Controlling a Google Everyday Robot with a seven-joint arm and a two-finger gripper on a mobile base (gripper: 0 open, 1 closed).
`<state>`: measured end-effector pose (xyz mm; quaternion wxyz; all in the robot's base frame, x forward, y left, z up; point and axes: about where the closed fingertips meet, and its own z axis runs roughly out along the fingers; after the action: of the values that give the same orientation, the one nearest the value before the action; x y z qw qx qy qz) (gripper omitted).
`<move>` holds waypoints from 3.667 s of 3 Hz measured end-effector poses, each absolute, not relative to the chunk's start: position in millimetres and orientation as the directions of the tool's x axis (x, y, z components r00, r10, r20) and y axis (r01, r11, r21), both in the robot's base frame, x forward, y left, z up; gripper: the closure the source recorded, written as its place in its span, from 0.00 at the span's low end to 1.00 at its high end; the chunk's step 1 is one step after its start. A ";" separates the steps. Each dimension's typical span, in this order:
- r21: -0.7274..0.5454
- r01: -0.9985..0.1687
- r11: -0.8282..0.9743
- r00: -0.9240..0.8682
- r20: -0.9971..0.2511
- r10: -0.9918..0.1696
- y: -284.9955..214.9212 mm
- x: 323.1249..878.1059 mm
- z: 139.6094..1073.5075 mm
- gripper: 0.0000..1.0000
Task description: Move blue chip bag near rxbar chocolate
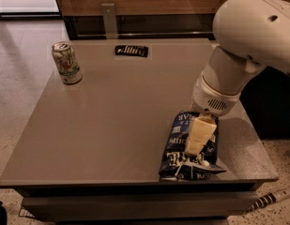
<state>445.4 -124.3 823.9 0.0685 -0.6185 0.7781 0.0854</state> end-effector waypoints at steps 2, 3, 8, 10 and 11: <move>-0.114 -0.963 0.245 -0.217 -0.211 -0.953 -140.8 499.4 902.6 1.00; -0.213 -0.942 0.260 -0.215 -0.211 -0.953 -148.0 529.5 949.3 1.00; -0.422 -0.834 0.355 -0.157 -0.435 -0.887 -165.7 643.1 1019.0 1.00; -0.444 -0.767 0.463 -0.230 -0.483 -0.845 -154.5 712.5 1018.4 1.00; -0.443 -0.698 0.562 -0.287 -0.546 -0.787 -150.7 739.8 1016.9 1.00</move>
Offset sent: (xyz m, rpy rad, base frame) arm 0.1008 -0.0318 0.1524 -0.0788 -0.2930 -0.0523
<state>739.8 -150.7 1016.9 0.3755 -0.4639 0.8001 -0.0592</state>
